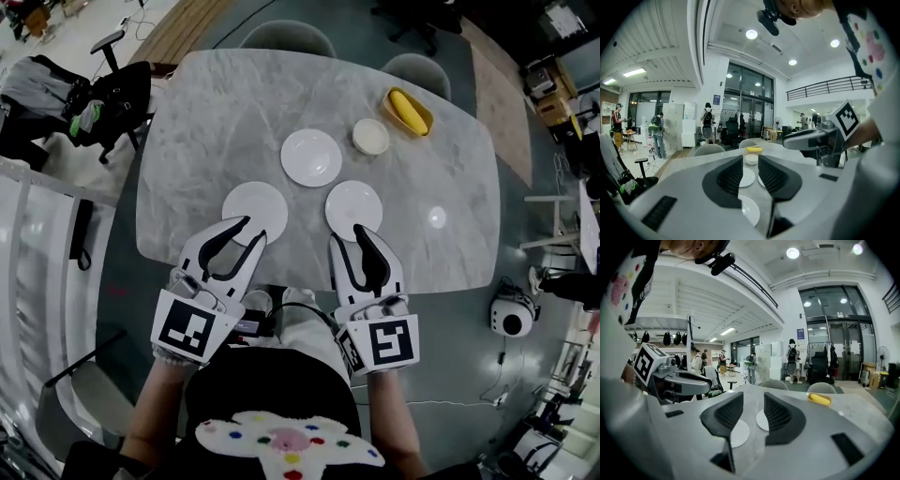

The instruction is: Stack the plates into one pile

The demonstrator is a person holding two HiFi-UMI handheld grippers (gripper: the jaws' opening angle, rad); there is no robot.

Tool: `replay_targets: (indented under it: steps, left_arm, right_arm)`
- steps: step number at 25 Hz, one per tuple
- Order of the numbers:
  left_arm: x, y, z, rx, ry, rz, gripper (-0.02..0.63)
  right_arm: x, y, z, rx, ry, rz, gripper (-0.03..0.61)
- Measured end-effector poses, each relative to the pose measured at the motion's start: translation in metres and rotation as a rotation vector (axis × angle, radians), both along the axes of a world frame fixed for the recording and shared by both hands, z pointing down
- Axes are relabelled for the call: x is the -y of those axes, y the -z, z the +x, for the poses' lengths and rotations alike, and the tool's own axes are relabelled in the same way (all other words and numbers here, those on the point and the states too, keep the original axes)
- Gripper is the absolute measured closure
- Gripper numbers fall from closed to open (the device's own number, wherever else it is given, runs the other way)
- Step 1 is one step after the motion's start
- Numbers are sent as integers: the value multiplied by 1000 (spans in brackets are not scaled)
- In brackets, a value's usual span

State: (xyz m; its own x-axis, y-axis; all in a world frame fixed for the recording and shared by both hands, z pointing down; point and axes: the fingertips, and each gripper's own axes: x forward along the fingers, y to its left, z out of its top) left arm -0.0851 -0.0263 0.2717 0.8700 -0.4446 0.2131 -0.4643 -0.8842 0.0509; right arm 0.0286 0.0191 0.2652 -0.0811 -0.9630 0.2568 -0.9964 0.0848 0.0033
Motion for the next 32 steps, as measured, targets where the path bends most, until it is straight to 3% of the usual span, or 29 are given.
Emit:
replay_targets:
  steps: [13,18,32]
  left_arm:
    - [7,-32,-21,25,128,-98,514]
    - [7,-57,-33,65,190,-181,514]
    - [-4,-129,-51,28,350,-447,512]
  right_arm:
    - [15,-25,-8,4,94,-45,457]
    - [22,-34,-13,3,143,-63,456]
    - [34,-63,-25,5,270,-120,456]
